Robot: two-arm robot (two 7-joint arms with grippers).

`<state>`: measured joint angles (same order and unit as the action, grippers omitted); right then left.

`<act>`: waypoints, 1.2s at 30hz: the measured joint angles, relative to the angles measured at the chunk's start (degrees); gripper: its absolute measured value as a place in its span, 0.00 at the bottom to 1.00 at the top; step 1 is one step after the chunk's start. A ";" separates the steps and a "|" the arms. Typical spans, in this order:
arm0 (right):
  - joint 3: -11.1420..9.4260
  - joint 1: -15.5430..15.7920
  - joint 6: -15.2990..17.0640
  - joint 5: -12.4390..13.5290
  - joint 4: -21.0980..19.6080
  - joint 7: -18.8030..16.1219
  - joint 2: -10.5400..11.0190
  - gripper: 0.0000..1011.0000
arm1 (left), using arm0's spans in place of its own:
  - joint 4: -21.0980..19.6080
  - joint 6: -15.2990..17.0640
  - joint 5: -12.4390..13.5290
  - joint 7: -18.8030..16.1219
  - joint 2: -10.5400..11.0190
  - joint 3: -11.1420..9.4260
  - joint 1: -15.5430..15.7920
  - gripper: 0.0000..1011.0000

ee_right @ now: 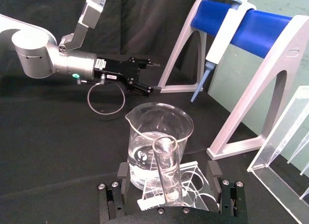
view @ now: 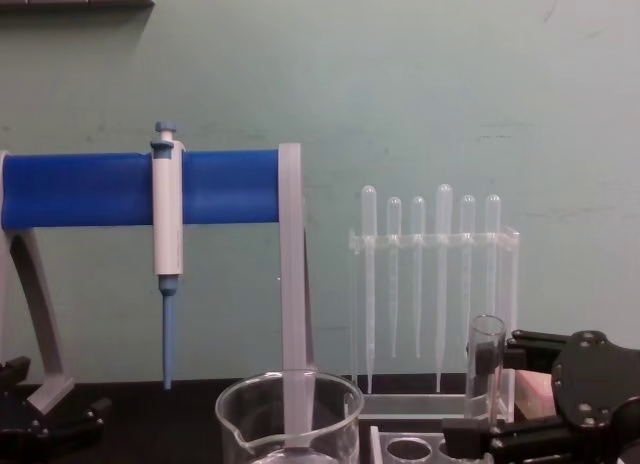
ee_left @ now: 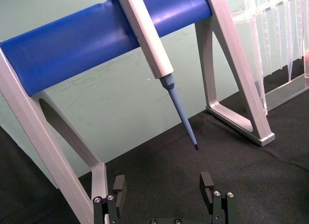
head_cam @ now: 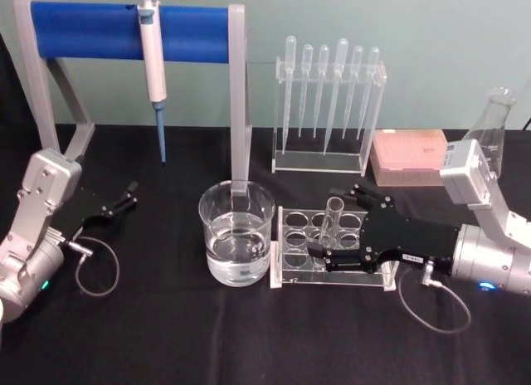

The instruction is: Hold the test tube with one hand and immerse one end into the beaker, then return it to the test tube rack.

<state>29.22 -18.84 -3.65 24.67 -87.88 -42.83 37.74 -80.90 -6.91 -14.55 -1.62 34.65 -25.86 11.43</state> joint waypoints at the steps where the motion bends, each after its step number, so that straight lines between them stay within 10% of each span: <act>1: 0.00 0.02 0.00 0.01 -0.01 0.00 0.01 0.99 | 0.00 0.00 0.00 0.00 0.00 0.00 0.00 0.99; 12: -0.19 0.24 0.00 0.09 -0.30 0.03 0.19 0.92 | 0.00 0.00 0.00 0.00 0.00 0.00 0.00 0.99; 36: -0.37 0.38 0.04 0.20 -0.50 0.15 0.32 0.24 | 0.00 0.00 0.00 0.00 0.00 0.00 0.00 0.99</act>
<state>28.84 -18.46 -3.62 24.88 -88.38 -42.68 38.06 -80.90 -6.90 -14.55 -1.62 34.65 -25.86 11.43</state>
